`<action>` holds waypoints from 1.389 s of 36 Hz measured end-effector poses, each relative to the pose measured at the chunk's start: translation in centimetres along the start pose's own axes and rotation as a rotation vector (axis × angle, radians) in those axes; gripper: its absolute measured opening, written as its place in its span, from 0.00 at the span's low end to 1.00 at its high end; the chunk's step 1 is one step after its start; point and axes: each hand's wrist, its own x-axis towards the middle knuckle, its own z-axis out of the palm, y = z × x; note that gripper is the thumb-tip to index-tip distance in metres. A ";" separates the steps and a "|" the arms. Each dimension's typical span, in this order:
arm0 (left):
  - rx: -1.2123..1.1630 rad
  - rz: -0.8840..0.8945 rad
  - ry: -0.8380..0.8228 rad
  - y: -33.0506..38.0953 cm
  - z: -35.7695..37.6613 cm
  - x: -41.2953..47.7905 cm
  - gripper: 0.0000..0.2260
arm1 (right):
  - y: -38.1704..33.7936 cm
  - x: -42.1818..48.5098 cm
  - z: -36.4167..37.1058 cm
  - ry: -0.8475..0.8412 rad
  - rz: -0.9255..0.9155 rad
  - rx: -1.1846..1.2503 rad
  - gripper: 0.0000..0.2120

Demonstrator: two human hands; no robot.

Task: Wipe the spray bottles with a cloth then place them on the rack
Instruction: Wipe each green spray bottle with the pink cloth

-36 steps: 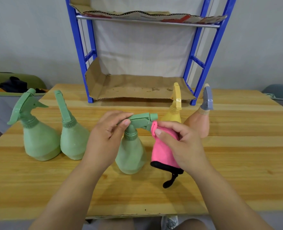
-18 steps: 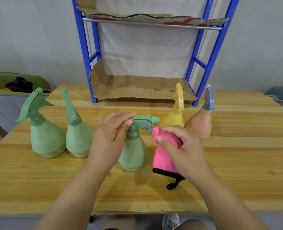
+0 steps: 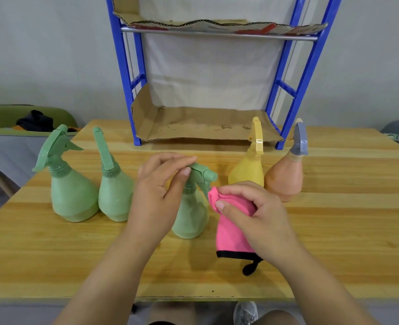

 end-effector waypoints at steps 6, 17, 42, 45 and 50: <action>0.062 0.078 -0.070 1.6 0.4 0.1 0.14 | 0.7 -0.1 -0.8 0.042 0.035 -0.019 0.11; 0.106 0.136 0.028 1.2 0.8 0.0 0.11 | 2.2 -0.9 -2.3 0.112 0.147 -0.002 0.09; -0.321 -0.247 -0.040 1.9 -1.8 0.4 0.07 | -0.8 1.1 1.5 0.345 -0.243 -0.151 0.12; -0.365 -0.256 -0.066 1.4 -2.2 0.6 0.07 | -0.9 1.9 2.7 0.397 -0.313 -0.201 0.11; -0.437 -0.250 -0.098 0.9 -2.6 0.8 0.08 | -0.5 1.9 4.2 0.451 -0.447 -0.267 0.10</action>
